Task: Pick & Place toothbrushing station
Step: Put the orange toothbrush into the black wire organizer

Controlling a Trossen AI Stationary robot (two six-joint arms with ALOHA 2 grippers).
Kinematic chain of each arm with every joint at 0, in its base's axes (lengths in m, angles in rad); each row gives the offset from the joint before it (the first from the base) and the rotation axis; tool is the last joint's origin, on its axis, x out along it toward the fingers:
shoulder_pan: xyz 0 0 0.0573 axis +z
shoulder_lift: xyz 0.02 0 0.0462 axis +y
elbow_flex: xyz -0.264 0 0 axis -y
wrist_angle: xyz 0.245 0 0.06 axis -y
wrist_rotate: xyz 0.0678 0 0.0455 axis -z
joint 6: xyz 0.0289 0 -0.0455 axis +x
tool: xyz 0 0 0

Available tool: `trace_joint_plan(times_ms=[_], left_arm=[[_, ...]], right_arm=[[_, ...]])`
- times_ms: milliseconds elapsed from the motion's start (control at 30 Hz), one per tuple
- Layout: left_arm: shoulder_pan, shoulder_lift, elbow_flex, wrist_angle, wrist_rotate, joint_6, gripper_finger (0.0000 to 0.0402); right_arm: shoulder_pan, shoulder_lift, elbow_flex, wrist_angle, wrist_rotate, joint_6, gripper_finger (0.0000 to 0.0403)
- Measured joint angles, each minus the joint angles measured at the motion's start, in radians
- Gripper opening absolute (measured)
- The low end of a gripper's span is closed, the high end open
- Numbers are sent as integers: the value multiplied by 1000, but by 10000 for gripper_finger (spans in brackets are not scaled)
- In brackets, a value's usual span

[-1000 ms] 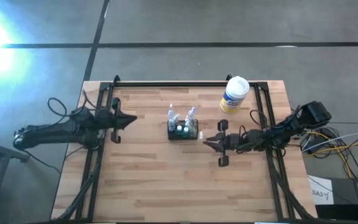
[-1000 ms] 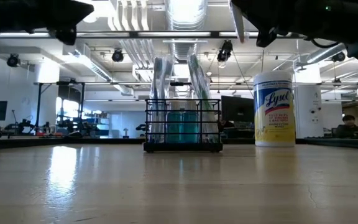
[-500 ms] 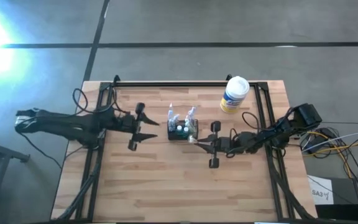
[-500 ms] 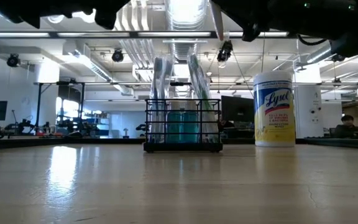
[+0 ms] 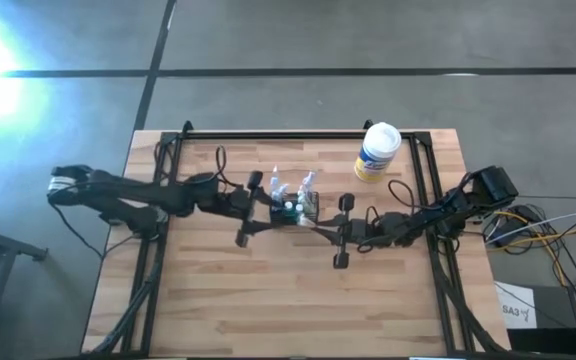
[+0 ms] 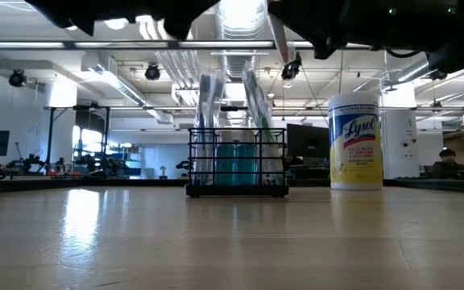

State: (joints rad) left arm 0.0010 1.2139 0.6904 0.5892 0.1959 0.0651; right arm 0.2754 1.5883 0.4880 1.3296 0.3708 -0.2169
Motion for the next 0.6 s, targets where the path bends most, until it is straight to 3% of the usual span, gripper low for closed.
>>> trace_joint_plan(times_ms=[600], left_arm=[[-16,248,220,42,-15,-19,232]], right_arm=[[1,0,4,6,0,-1,23]])
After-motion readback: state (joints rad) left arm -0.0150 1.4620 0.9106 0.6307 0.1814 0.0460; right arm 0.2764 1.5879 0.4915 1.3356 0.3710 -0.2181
